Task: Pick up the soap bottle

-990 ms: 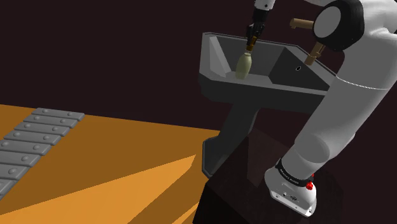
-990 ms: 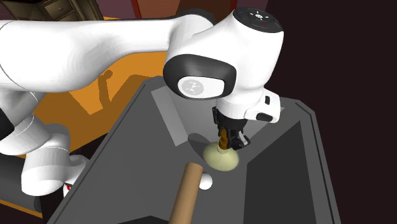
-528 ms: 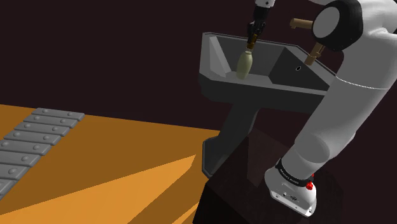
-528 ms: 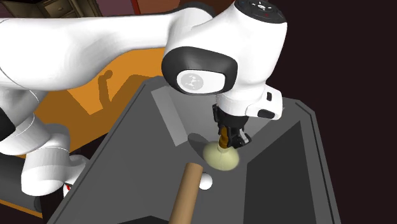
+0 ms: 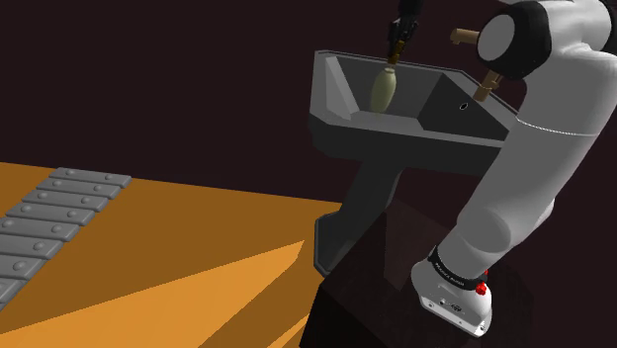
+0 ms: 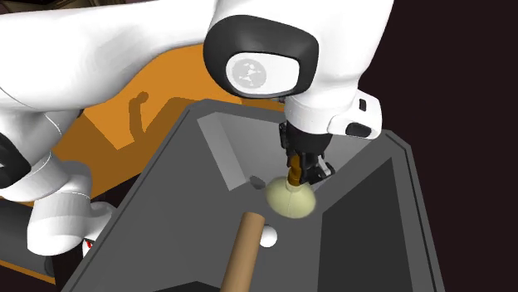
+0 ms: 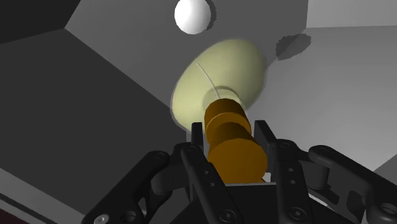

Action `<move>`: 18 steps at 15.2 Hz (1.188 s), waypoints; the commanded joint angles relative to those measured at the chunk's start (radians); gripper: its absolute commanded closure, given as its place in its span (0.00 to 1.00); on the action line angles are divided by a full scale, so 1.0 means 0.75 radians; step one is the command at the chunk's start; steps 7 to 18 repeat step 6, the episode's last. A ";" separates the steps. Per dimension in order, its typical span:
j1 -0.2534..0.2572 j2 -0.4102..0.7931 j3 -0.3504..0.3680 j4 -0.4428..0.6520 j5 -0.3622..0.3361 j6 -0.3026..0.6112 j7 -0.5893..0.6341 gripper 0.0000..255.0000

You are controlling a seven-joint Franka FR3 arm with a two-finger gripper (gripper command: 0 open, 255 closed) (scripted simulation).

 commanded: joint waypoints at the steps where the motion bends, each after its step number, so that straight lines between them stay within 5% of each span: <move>1: -0.009 0.022 -0.002 0.071 0.010 -0.050 -0.004 1.00; 4: -0.025 0.061 -0.005 0.181 0.027 -0.124 -0.011 1.00; 18: -0.026 0.063 -0.005 0.187 0.028 -0.127 -0.011 1.00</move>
